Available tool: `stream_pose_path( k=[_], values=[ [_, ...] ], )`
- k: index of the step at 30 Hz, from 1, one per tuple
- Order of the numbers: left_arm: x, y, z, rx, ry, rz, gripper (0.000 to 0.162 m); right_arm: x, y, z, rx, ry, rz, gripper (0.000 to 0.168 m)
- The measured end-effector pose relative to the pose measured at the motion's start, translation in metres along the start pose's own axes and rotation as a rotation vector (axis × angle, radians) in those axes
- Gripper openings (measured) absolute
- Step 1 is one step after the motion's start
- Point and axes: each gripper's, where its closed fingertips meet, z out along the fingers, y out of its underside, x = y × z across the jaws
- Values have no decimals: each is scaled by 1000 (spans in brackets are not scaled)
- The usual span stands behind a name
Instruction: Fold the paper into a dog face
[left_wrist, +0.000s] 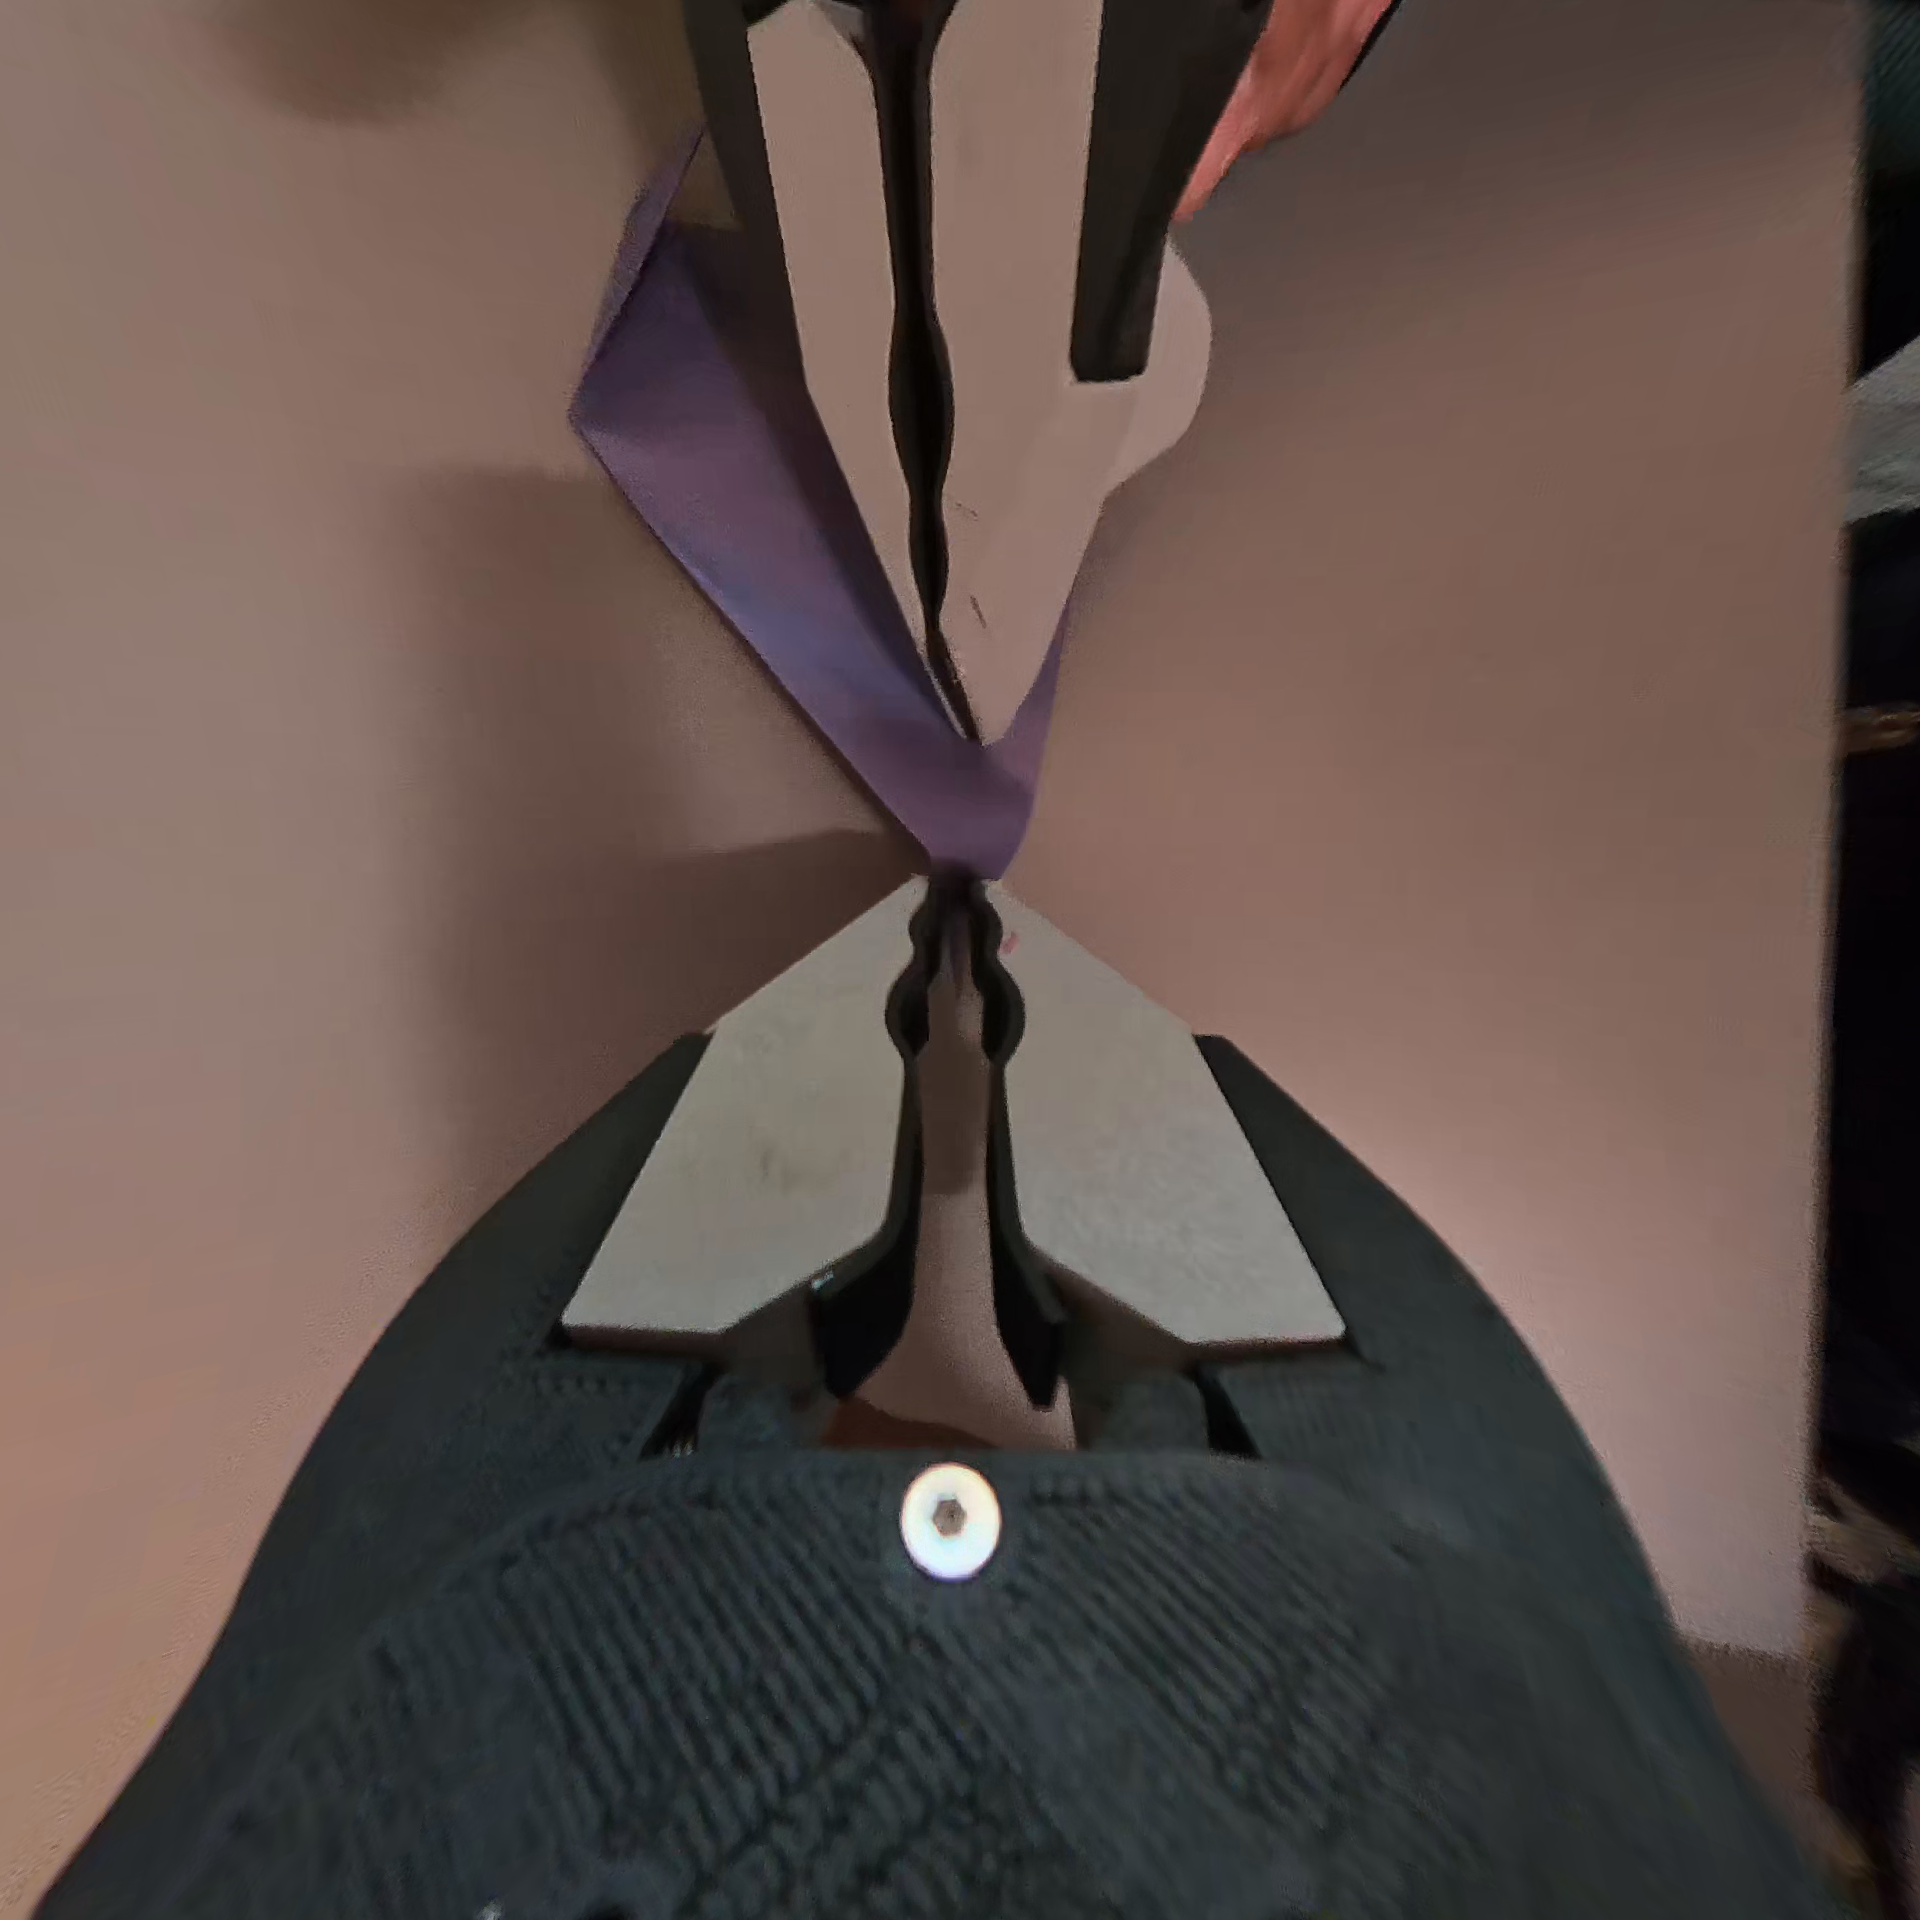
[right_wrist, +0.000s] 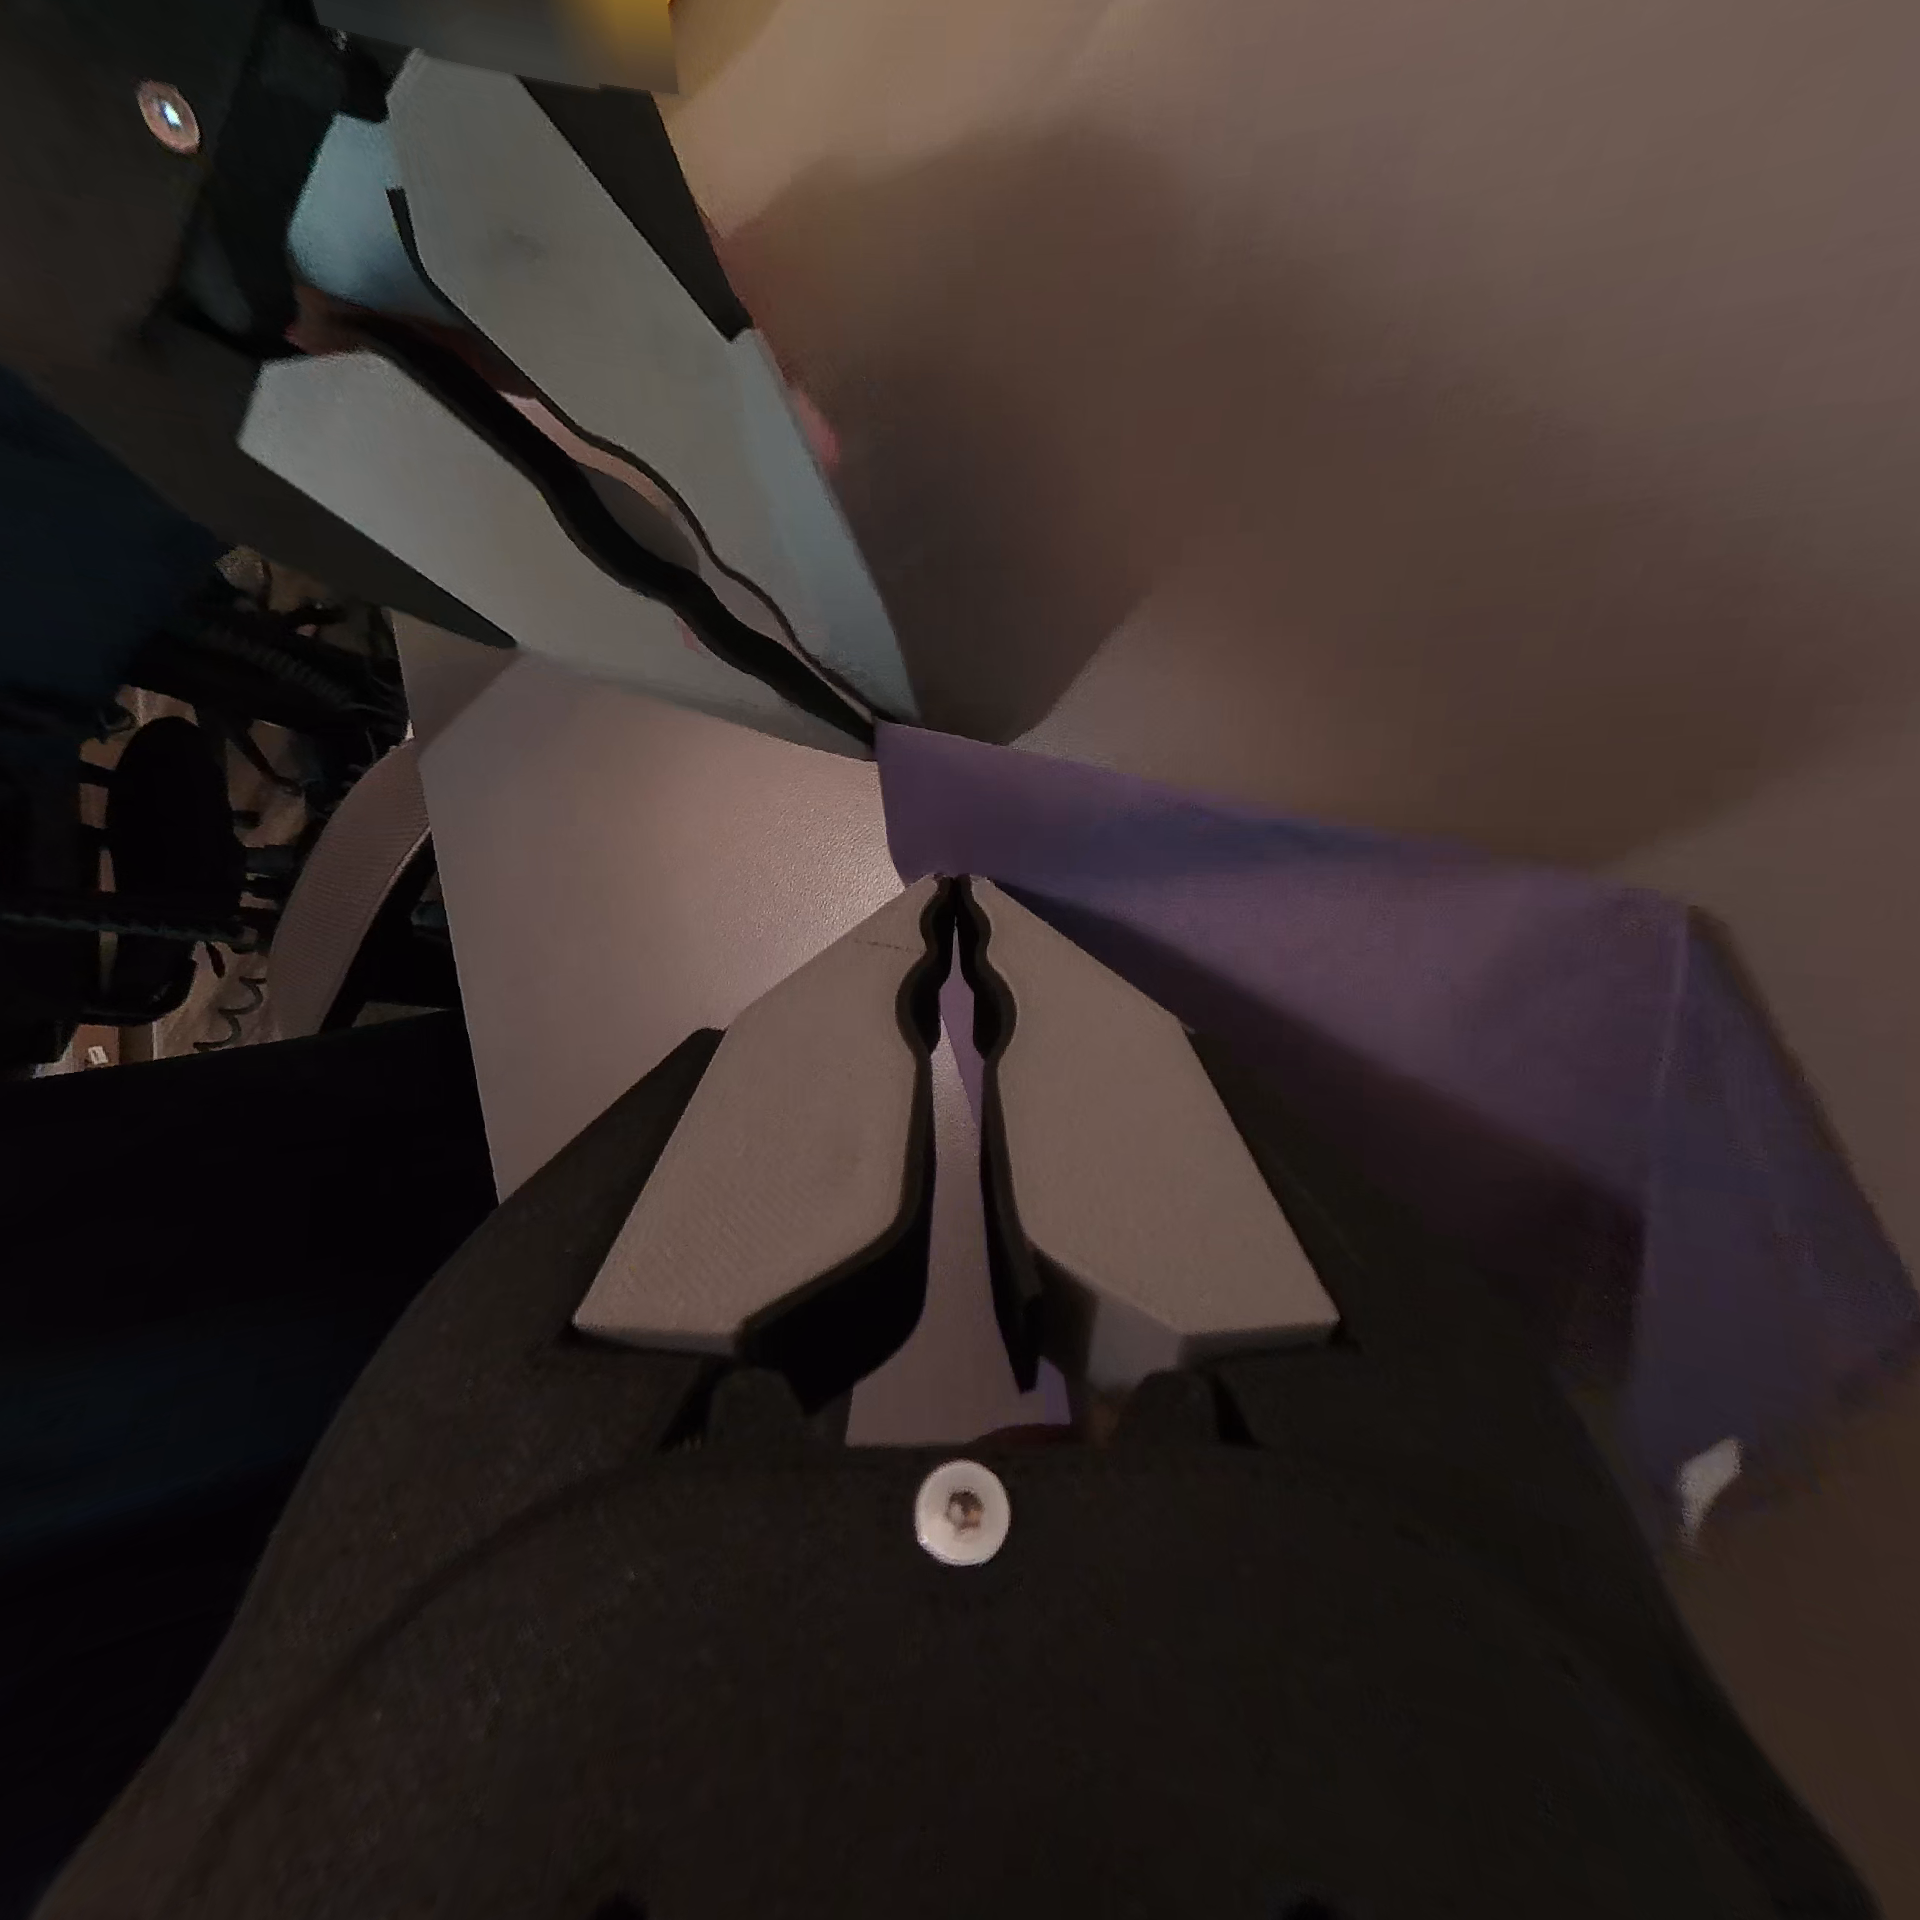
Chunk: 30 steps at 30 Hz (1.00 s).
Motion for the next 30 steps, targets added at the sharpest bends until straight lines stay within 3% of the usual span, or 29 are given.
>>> stream_pose_path(
  k=[1, 6, 12, 22, 30],
  values=[
    [1, -1, -2, 11, 27, -37, 1, 0, 0, 0, 1, 0, 0, 0],
    [1, 4, -2, -24, 75, -165, 0, -1, -1, 1, 2, -1, 0, 0],
    [12, 3, -7, -26, 289, -475, 0, -4, 0, 3, -3, -10, -1, 0],
    [21, 12, -9, -76, 304, -488, 6, -5, -1, 4, 0, -18, 16, 0],
    [19, 3, -12, -9, 289, -528, 0, -4, -1, 4, 5, -19, 29, 0]
  ],
)
